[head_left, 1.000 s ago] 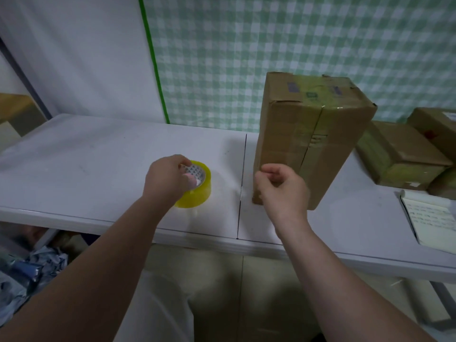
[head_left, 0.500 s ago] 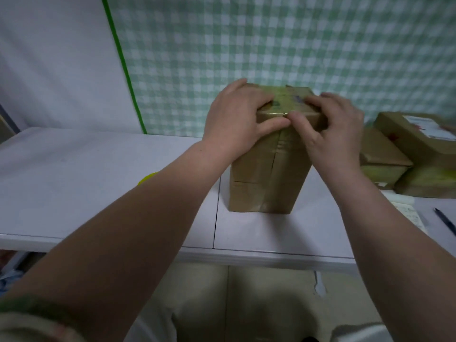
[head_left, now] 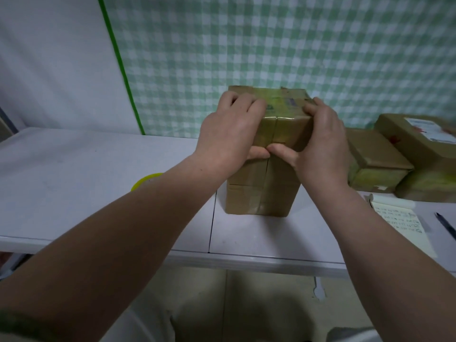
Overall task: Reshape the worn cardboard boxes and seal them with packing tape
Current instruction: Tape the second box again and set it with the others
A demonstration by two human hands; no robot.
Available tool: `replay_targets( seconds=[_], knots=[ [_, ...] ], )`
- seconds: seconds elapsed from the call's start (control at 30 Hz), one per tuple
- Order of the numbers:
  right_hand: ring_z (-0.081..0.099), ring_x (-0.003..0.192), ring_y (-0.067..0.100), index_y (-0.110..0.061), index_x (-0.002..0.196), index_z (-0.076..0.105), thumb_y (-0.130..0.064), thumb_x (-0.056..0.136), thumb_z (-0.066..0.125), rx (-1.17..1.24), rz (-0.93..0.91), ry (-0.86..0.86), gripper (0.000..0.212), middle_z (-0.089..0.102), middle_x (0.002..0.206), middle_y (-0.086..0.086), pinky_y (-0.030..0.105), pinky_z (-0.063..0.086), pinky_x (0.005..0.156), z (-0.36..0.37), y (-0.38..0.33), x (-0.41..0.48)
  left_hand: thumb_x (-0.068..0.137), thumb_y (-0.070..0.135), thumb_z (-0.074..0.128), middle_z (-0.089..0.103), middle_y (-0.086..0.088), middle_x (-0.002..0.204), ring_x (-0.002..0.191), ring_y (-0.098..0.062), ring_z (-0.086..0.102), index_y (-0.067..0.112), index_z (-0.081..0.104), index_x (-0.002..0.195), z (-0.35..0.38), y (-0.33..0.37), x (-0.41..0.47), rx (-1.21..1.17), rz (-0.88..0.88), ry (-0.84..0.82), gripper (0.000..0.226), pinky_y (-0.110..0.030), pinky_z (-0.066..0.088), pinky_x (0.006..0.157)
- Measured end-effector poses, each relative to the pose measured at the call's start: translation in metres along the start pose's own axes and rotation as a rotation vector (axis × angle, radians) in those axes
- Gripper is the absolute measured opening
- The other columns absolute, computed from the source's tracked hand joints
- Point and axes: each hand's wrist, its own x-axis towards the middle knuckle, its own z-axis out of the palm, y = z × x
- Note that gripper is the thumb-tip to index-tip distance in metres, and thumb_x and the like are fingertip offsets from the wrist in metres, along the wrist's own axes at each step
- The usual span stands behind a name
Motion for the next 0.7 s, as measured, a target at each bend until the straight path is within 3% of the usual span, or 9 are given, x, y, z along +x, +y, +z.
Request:
replay_targets(
  seconds=[0.13,0.27,0.33,0.4,0.47,0.53,0.6,0.67,0.7],
  knots=[
    [0.034,0.137,0.016,-0.012,0.135,0.04,-0.041,0.065,0.084,0.05,0.019,-0.059,0.087,0.029,0.154,0.002,0.021,0.029,0.1,-0.006,-0.006,-0.008,0.068,0.051,0.076,0.037,-0.001,0.149,0.14,-0.025,0.024,0.016,0.036,0.144,-0.005,-0.003,-0.01,-0.086,0.012,-0.063,0.093,-0.04,0.038,0.104],
    [0.038,0.135,0.02,-0.005,0.129,0.044,-0.032,0.064,0.087,0.12,-0.002,0.024,0.082,0.034,0.151,0.009,0.007,0.019,0.09,-0.01,-0.01,-0.034,0.073,0.042,0.074,0.045,-0.015,0.144,0.14,-0.037,0.027,0.006,0.047,0.137,-0.006,-0.001,-0.034,-0.159,0.114,0.121,0.079,-0.043,0.035,0.107],
    [0.038,0.132,0.016,-0.004,0.124,0.046,-0.027,0.061,0.089,0.169,-0.045,0.104,0.079,0.035,0.15,0.014,0.0,0.017,0.092,-0.011,-0.01,-0.05,0.082,0.046,0.063,0.041,-0.02,0.145,0.14,-0.039,0.027,0.003,0.051,0.133,-0.005,0.002,-0.049,-0.267,0.12,0.244,0.068,-0.032,0.025,0.112],
    [0.033,0.128,0.003,-0.011,0.12,0.042,-0.023,0.059,0.09,0.205,-0.085,0.156,0.078,0.036,0.149,0.011,-0.006,0.019,0.095,-0.013,-0.008,-0.065,0.089,0.049,0.05,0.029,-0.019,0.152,0.143,-0.028,0.022,0.009,0.045,0.14,-0.013,0.008,-0.064,-0.472,-0.021,0.273,0.066,-0.019,0.017,0.113],
    [0.034,0.129,0.001,-0.019,0.113,0.039,-0.025,0.06,0.09,0.283,-0.094,0.165,0.074,0.036,0.145,0.004,0.007,0.033,0.1,-0.018,-0.006,-0.079,0.093,0.052,0.039,0.042,-0.008,0.147,0.135,0.0,0.031,0.02,0.03,0.148,-0.029,0.017,-0.073,-0.721,-0.276,0.226,0.065,-0.009,0.023,0.108],
    [0.047,0.127,0.014,-0.021,0.101,0.044,-0.036,0.064,0.084,0.41,-0.071,0.205,0.057,0.046,0.135,0.0,0.029,0.048,0.092,-0.026,-0.008,-0.09,0.096,0.055,0.034,0.059,0.018,0.112,0.103,0.027,0.044,0.029,0.023,0.15,-0.033,0.018,-0.078,-0.891,-0.5,0.109,0.061,0.002,0.03,0.09],
    [0.058,0.103,0.01,-0.022,0.08,0.044,-0.046,0.075,0.068,0.524,0.008,0.267,0.034,0.058,0.1,-0.004,0.034,0.048,0.075,-0.034,-0.007,-0.098,0.085,0.075,0.032,0.056,0.023,0.122,0.116,0.018,0.044,0.042,0.032,0.145,-0.032,0.013,-0.082,-1.068,-0.652,-0.042,0.068,-0.01,0.027,0.102],
    [0.054,0.072,0.015,-0.012,0.065,0.041,-0.059,0.083,0.053,0.651,0.185,0.257,0.052,0.049,0.068,0.007,0.038,0.042,0.063,-0.038,-0.004,-0.105,0.066,0.093,0.029,0.054,0.018,0.135,0.128,-0.009,0.047,0.049,0.047,0.132,-0.03,0.012,-0.086,-1.187,-0.79,-0.159,0.081,-0.041,0.033,0.109],
    [0.051,0.067,0.023,-0.006,0.067,0.043,-0.068,0.081,0.05,0.742,0.309,0.213,0.064,0.048,0.066,0.014,0.043,0.044,0.063,-0.039,-0.003,-0.109,0.071,0.09,0.029,0.059,0.018,0.128,0.122,-0.01,0.052,0.046,0.054,0.125,-0.029,0.013,-0.09,-1.237,-0.849,-0.184,0.074,-0.044,0.038,0.105]
  ],
)
